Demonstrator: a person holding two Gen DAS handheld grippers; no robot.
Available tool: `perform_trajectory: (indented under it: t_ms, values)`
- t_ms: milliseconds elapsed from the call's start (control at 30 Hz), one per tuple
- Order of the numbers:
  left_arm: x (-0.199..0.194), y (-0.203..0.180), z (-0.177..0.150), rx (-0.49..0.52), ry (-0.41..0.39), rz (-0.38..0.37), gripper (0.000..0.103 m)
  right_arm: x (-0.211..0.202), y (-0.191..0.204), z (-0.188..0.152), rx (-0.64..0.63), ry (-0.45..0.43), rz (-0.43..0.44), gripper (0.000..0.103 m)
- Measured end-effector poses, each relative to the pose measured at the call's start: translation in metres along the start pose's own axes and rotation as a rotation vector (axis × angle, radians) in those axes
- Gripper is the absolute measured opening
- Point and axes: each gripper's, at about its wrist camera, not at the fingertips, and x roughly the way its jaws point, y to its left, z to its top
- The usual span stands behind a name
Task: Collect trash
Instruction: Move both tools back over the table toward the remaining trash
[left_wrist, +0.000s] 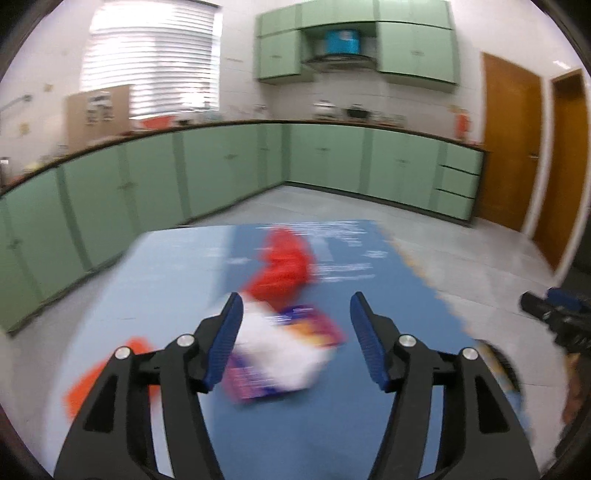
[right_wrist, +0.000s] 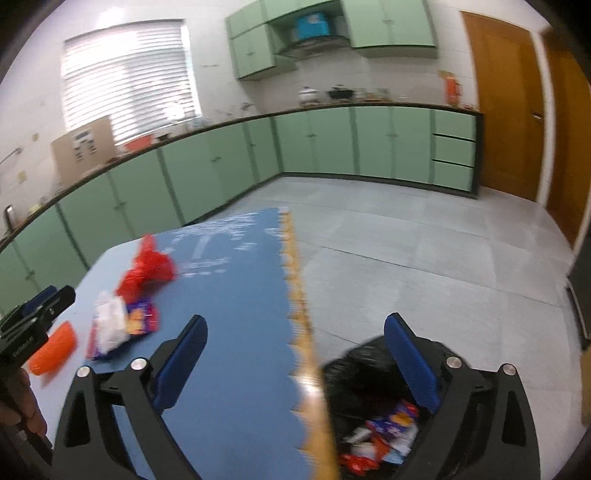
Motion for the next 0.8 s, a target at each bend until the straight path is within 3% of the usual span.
perform_trajectory:
  t_ms: [133,267,567,800]
  values:
    - [-0.008,0.053,-0.011,-0.02,0.016,0.127,0.063,0.012,0.053,-0.001,-0.059,-0.007,0.075,0.095]
    - [-0.011,0.093,-0.02,-0.06,0.042,0.184,0.065,0.023,0.103,-0.005,-0.116,-0.009,0.139,0.095]
    - [-0.003,0.146,-0.046,-0.157,0.134,0.174,0.075,0.051,0.175,-0.019,-0.22,0.029,0.197,0.094]
    - [0.011,0.154,-0.055,-0.198,0.182,0.149,0.078,0.084,0.211,-0.025,-0.285,0.098,0.208,0.093]
